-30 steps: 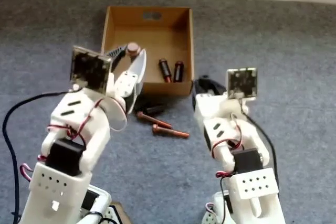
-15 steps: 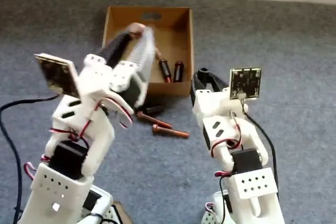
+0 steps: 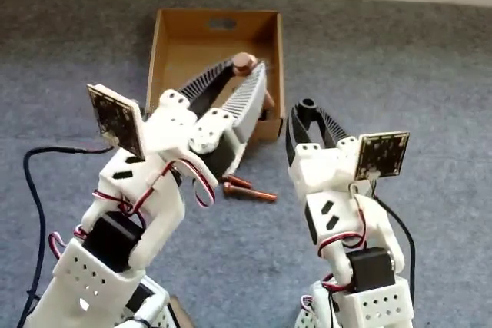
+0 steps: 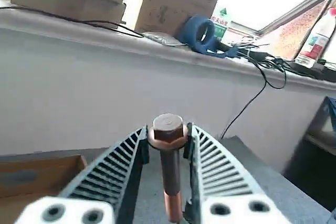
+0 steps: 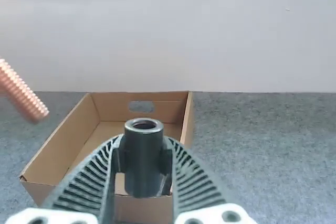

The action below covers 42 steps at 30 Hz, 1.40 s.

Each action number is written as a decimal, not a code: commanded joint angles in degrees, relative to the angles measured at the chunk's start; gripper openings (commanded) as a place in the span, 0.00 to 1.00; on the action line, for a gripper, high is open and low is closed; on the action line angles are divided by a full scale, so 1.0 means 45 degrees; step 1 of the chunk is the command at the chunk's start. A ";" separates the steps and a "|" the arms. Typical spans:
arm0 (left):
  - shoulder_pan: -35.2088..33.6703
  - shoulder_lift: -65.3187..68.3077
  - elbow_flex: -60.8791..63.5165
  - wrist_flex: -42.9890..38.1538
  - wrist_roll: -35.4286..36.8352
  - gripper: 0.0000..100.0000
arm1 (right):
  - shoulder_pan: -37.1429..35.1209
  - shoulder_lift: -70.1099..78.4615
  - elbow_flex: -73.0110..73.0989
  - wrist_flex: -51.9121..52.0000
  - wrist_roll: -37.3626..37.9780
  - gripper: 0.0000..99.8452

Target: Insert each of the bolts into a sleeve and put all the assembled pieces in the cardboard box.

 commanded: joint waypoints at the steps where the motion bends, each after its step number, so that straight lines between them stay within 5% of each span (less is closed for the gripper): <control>1: 0.0615 -0.0244 -0.0166 -0.0391 -0.0078 0.01 | -0.0049 -0.0244 -0.0068 -0.0029 -0.0059 0.01; 9: 0.2081 -0.0225 -0.0107 -0.0410 -0.3438 0.01 | -0.0342 -0.0283 0.0205 -0.0029 0.1055 0.01; 42: 0.0791 -0.0225 0.0498 -0.1309 -0.3477 0.01 | -0.1201 -0.3585 0.1631 0.0166 0.1446 0.01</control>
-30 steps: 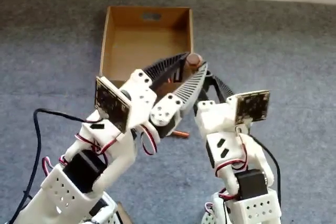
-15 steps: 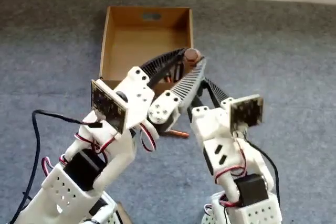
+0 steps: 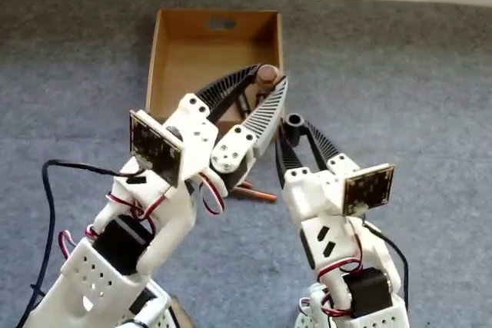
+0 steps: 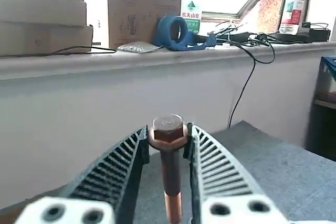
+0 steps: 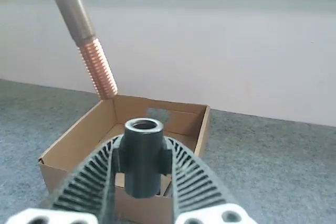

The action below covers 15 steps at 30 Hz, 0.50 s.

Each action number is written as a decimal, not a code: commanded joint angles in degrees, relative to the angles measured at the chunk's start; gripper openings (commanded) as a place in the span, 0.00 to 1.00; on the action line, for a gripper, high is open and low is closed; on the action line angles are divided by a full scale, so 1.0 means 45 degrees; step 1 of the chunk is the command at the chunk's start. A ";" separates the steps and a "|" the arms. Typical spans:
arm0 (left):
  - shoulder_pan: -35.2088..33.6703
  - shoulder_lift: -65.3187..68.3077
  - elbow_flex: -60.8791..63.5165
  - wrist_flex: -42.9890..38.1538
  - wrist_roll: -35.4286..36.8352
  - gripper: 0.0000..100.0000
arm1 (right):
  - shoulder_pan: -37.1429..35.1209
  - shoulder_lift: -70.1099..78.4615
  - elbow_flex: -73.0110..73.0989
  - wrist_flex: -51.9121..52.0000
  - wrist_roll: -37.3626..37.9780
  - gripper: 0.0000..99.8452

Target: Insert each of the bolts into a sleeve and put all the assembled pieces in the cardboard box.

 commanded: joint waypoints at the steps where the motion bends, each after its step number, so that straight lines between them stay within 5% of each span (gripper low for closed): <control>1: -0.0127 -0.0205 -0.0068 -0.0332 -0.0039 0.01 | -0.0107 -0.0107 -0.0127 -0.0400 0.0117 0.01; 15: -0.0244 -0.0225 0.0107 -0.0293 -0.0059 0.01 | -0.0107 -0.0147 -0.0049 -0.0400 0.0117 0.01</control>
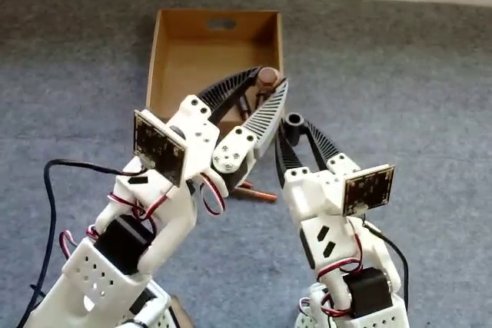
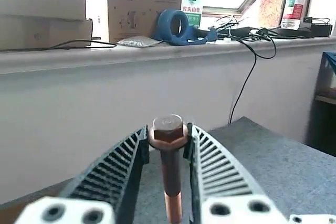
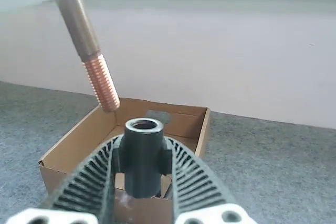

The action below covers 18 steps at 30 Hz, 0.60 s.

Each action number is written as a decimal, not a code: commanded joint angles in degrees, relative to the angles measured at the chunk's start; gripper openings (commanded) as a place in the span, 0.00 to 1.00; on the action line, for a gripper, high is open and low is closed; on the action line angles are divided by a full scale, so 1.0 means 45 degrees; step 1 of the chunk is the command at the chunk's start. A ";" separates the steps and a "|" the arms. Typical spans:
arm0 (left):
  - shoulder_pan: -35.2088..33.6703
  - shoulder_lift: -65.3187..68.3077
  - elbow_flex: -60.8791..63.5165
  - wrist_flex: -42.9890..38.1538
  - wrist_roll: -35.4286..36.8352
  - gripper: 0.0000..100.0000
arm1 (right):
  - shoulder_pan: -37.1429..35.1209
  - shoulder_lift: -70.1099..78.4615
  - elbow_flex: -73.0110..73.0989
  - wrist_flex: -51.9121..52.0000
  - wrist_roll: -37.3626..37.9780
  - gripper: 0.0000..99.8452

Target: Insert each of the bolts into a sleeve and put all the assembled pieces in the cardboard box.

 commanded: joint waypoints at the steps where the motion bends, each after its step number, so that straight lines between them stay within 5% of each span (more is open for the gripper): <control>1: -0.0186 -0.0205 -0.0010 -0.0332 -0.0059 0.01 | -0.0107 -0.0127 -0.0049 -0.0322 0.0117 0.01; 10: -0.0068 -0.0186 0.0967 -0.2344 -0.0039 0.01 | -0.0107 -0.0147 -0.0049 -0.0322 0.0117 0.01; 18: 0.0772 -0.0186 0.1045 -0.2422 -0.0039 0.01 | -0.0107 -0.0186 -0.0049 -0.0322 0.0117 0.01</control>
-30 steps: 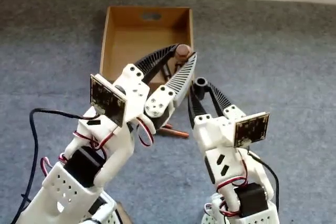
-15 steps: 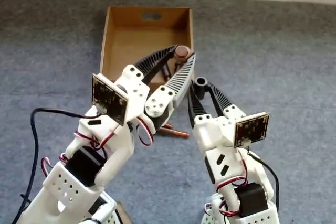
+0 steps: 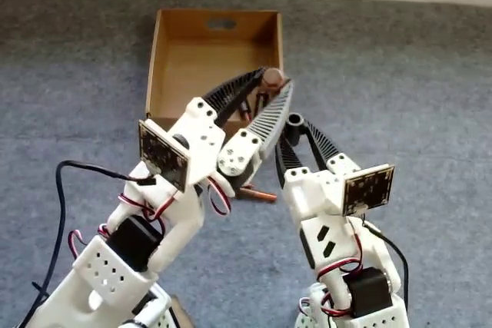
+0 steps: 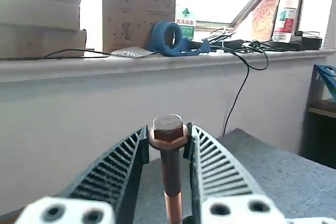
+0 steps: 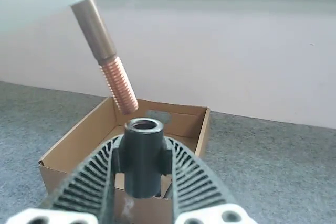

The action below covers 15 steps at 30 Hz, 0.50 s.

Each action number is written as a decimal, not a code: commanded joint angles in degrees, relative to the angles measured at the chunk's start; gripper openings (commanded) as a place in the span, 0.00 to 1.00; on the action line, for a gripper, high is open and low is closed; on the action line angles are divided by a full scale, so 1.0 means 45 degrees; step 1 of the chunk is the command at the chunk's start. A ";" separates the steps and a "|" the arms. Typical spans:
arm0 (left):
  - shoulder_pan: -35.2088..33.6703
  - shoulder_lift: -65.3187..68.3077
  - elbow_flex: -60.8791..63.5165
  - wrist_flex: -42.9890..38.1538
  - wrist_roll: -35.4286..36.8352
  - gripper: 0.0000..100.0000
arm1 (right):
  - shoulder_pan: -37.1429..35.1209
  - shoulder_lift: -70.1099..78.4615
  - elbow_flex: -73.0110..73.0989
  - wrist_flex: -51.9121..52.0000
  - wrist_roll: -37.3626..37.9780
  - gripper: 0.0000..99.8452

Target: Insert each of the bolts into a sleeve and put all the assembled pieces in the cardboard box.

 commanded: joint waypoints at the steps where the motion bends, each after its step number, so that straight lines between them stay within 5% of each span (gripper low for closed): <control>1: 0.0322 -0.0205 -0.0147 -0.0352 -0.0039 0.01 | -0.0107 -0.0186 -0.0049 -0.0322 0.0117 0.01; 15: 0.0264 -0.0205 0.0186 -0.0391 -0.0098 0.01 | -0.0107 -0.0186 -0.0049 -0.0322 0.0117 0.01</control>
